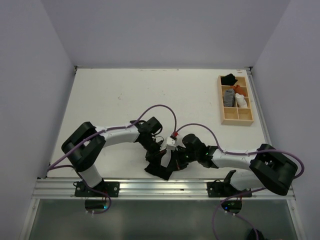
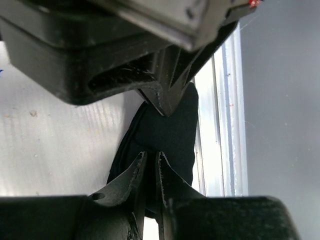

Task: Roll the underwear

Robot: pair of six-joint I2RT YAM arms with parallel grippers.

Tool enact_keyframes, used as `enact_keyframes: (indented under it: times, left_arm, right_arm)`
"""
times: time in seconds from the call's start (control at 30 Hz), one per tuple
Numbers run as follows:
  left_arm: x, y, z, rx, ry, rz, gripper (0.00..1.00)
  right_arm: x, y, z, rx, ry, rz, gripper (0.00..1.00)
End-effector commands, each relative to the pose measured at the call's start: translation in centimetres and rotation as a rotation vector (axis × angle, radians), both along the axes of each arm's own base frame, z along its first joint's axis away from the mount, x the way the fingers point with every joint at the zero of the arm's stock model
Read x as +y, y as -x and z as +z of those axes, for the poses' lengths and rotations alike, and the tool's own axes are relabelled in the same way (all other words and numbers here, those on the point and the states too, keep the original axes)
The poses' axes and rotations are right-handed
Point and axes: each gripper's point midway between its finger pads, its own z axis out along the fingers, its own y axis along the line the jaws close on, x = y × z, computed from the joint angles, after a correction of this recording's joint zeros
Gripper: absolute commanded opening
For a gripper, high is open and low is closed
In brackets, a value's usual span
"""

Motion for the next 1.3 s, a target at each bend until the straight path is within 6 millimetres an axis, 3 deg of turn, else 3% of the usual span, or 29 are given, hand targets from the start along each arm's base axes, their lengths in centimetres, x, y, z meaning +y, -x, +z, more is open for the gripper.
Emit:
enact_keyframes:
  times: [0.0, 0.23, 0.47, 0.8, 1.07, 1.27]
  left_arm:
    - [1.1, -3.0, -1.7, -0.148, -0.1, 0.089, 0.16]
    - [0.8, -5.5, -1.0, -0.196, -0.164, 0.262, 0.26]
    - [0.2, -6.1, -0.4, -0.124, -0.164, 0.341, 0.33]
    - [-1.9, -7.8, 4.4, -0.092, 0.049, 0.429, 0.4]
    - [-0.3, -8.4, 3.8, -0.123, 0.01, 0.507, 0.4]
    - [0.9, -10.0, 4.1, -0.188, 0.009, 0.607, 0.4]
  right_arm:
    - [-0.3, 0.9, -0.3, -0.007, 0.026, 0.024, 0.0]
    - [0.5, 0.5, -0.2, -0.021, 0.054, 0.02, 0.0]
    - [0.4, -0.1, -0.4, -0.022, 0.101, -0.006, 0.0]
    - [0.6, -0.8, -0.4, -0.017, 0.123, -0.043, 0.0]
    - [0.8, -1.0, -1.0, 0.013, 0.144, -0.074, 0.0]
    - [1.1, -1.1, -2.0, 0.04, 0.178, -0.076, 0.0]
